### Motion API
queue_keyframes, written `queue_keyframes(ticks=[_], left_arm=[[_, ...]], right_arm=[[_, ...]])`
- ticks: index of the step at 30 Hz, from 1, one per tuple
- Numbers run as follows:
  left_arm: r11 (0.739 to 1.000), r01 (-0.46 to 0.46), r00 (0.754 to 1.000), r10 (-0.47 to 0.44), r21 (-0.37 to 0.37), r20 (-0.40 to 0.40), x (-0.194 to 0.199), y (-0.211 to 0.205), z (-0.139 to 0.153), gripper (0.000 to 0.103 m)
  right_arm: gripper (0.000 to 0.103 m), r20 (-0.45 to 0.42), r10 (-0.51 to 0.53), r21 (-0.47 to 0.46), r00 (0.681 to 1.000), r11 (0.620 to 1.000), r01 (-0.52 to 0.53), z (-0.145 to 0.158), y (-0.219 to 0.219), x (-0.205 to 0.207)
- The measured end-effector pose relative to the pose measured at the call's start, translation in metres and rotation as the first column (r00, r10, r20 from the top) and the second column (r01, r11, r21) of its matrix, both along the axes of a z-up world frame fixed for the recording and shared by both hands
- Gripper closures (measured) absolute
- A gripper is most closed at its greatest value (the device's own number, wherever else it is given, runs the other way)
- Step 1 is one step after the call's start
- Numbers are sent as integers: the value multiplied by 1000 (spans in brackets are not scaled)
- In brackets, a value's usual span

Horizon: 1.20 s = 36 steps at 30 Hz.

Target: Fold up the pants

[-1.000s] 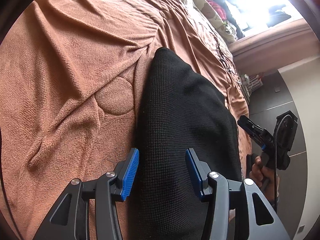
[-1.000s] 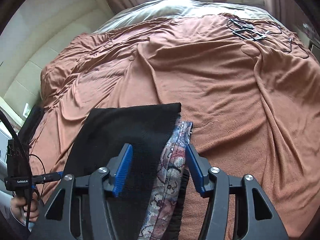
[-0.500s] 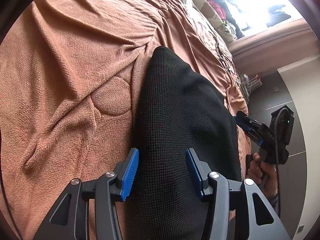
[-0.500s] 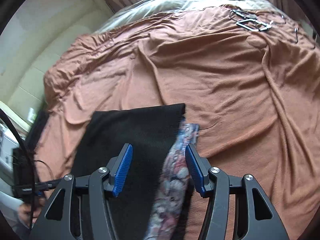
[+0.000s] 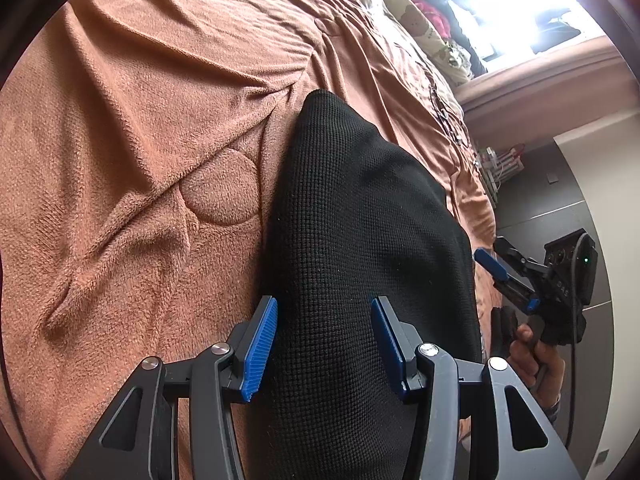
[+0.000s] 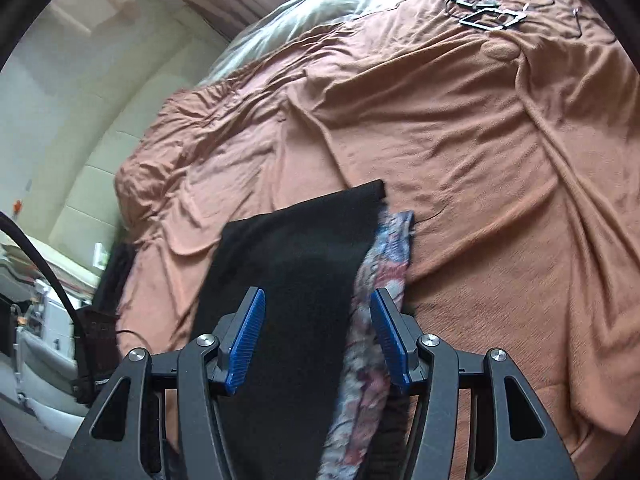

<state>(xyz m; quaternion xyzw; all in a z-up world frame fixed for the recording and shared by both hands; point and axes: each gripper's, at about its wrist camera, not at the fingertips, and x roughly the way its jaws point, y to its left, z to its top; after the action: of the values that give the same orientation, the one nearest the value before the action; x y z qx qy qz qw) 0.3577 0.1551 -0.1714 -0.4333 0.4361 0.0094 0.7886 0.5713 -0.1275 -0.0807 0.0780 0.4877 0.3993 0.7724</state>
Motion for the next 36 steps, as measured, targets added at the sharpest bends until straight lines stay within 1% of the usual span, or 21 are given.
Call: queue_keyframes(ticks=[5,9,11,13,14,15,18,20,26,29,31,33,36], left_arm=[[1000,3,1000,-3,-2,0,0,-3,-1,52],[1000,3,1000,-3,-1,0,0,-3,-1,52],[1000,3,1000,-3,-3,-1,0,-4,-1,52],[1000,2,1000,-2,-3,0,0,-4,0,52],[1000,2,1000,-2,-3,0,0,-4,0,52],[1000,2,1000,-2,-3,-1,0,-3,0,52],[1000,2,1000,-2,-3,-1,0,-3,0,52],[1000,3,1000,-3,-4,-2,0,-3,-1,52],[1000,5,1000,-5,-1,-4,1,-3,-1,52],[1000,6,1000,-6,0,-4,1,-4,-1,52],[1000,4,1000,-4,-1,-4,1,-3,-1,52],[1000,5,1000,-5,0,-4,2,-3,-1,52],[1000,6,1000,-6,1,-5,2,-3,-2,52]], right_arm=[[50,-27,5,-30,1000,1000,-6,-8,-2,-1],[50,-73,10,-2,997,1000,-10,-17,-5,2],[50,-101,14,31,995,999,-10,-19,-6,6],[56,-132,24,105,991,994,-10,-21,-10,8],[57,-144,31,146,989,989,-10,-20,-13,10],[57,-141,26,157,990,988,-4,-20,-17,11],[57,-124,-2,116,992,993,17,-25,-23,13],[57,-131,-17,81,991,996,28,-33,-25,15],[57,-155,-26,77,988,996,38,-42,-20,15],[57,-174,-14,113,985,993,34,-39,-21,15],[57,-189,16,179,982,984,18,-37,-25,15],[57,-184,42,226,982,974,1,-33,-25,14],[57,-194,52,246,980,969,-3,-37,-26,16]])
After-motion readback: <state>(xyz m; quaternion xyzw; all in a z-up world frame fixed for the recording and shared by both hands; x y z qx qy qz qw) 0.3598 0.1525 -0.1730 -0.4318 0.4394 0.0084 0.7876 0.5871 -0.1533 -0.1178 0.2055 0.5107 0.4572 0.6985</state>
